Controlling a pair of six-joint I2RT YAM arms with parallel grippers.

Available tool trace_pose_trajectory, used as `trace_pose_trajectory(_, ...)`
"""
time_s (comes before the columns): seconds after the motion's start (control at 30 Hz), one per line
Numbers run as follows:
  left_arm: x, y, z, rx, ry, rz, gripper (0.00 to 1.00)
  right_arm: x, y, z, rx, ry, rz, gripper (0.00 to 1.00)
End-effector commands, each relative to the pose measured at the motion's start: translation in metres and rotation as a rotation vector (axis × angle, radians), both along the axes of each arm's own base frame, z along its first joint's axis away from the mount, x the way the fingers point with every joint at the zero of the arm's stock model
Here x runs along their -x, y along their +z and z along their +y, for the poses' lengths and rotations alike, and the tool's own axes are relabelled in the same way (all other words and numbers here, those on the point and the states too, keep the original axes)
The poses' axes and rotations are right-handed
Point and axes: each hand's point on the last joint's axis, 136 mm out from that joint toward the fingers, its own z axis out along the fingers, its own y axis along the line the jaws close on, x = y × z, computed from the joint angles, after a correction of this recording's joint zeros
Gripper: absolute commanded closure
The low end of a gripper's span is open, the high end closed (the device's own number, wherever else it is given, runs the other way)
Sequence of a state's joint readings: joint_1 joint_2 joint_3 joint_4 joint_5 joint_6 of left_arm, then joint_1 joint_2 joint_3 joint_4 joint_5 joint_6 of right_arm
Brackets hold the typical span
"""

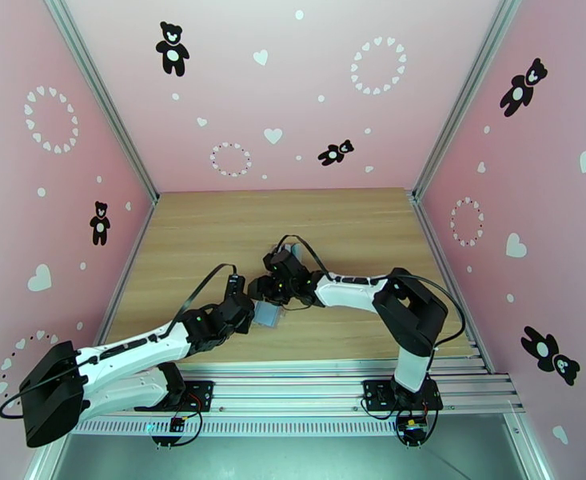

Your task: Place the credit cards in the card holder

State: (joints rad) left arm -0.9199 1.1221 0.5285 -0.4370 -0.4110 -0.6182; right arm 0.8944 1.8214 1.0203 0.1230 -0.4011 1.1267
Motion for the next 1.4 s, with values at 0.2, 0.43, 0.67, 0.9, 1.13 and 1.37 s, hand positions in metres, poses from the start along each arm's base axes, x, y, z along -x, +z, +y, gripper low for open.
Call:
trace_pose_trajectory(0.2,-0.006,-0.002,0.005,-0.015,0.053,-0.003,0.65,0.014,-0.002,-0.016,0.025,-0.024,-0.004,0.49)
trace_pose_trajectory(0.43,-0.007,-0.008,-0.006,0.055,0.032,0.018,0.73,0.025,-0.016,-0.027,0.055,-0.034,0.017,0.5)
trace_pose_trajectory(0.67,-0.004,-0.01,-0.033,0.181,-0.038,0.043,0.77,0.028,-0.028,-0.045,0.093,-0.057,0.025,0.5)
trace_pose_trajectory(0.9,-0.004,-0.005,-0.052,0.279,-0.078,0.051,0.8,0.026,-0.021,-0.064,0.099,-0.088,0.011,0.5)
trace_pose_trajectory(1.13,-0.006,-0.002,-0.072,0.355,-0.105,0.071,0.81,0.023,-0.014,-0.077,0.105,-0.112,0.0,0.5)
trace_pose_trajectory(1.37,-0.002,-0.006,-0.096,0.481,-0.111,0.12,0.81,0.019,-0.016,-0.085,0.111,-0.135,0.0,0.5)
